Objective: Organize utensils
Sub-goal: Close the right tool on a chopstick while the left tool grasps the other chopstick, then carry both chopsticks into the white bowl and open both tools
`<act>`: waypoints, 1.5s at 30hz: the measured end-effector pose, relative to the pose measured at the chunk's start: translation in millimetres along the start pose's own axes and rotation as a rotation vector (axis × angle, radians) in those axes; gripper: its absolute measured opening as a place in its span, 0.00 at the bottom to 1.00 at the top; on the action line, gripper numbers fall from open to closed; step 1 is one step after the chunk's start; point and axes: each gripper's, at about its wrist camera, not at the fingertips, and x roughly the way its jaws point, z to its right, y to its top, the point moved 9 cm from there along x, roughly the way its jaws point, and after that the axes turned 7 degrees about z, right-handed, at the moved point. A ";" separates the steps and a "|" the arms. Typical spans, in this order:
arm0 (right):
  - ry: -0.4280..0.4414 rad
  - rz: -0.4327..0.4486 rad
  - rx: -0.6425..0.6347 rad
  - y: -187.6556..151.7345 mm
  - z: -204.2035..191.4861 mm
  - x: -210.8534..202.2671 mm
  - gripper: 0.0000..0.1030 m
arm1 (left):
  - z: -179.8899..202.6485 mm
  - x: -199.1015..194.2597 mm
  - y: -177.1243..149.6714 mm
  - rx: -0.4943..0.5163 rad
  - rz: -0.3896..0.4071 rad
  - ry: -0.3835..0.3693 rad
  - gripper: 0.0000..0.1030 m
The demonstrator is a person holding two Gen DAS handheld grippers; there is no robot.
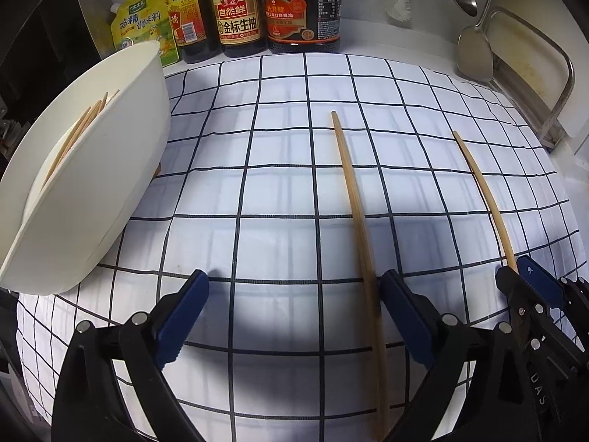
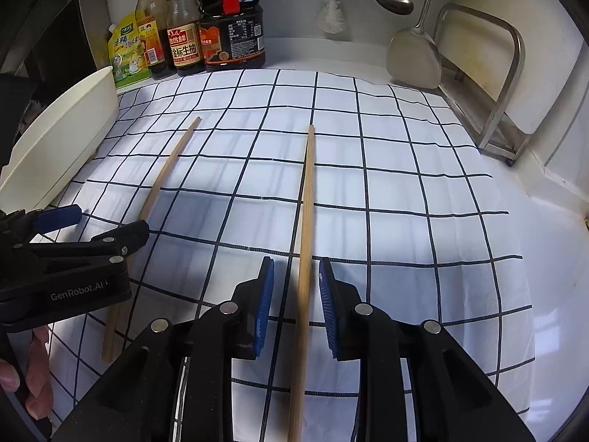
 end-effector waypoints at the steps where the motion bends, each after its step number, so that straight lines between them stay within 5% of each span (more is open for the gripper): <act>1: 0.001 0.000 -0.001 0.0 -0.1 0.0 0.23 | 0.2 -0.5 -0.6 -0.006 0.002 -0.012 0.85; 3: 0.002 -0.002 -0.003 0.1 -0.6 -0.3 0.21 | 3.1 -4.3 -1.1 0.001 0.013 -0.028 0.75; 5: 0.008 -0.003 -0.009 -0.2 -2.4 -1.1 0.09 | 8.9 -8.8 -1.0 0.020 0.020 -0.044 0.60; 8: 0.015 -0.010 -0.010 0.4 -2.6 -1.1 0.06 | 19.8 -12.2 0.4 0.051 0.019 -0.074 0.26; 11: 0.028 -0.017 0.011 0.7 -2.0 -1.3 0.06 | 25.6 -14.1 -0.6 0.064 0.007 -0.098 0.07; 17: 0.070 -0.024 0.079 6.6 -7.8 -12.6 0.06 | 13.6 -22.0 2.3 0.027 -0.017 -0.123 0.07; 27: 0.172 0.047 0.117 57.8 -56.4 -56.1 0.06 | -58.8 -93.5 52.8 -0.021 0.135 -0.100 0.07; 37: 0.320 0.142 -0.004 138.9 -181.6 -70.1 0.06 | -183.2 -137.9 88.2 -0.102 0.208 -0.041 0.07; 45: 0.414 0.075 -0.013 168.2 -277.3 -20.5 0.06 | -260.1 -105.2 109.5 -0.139 0.188 -0.016 0.07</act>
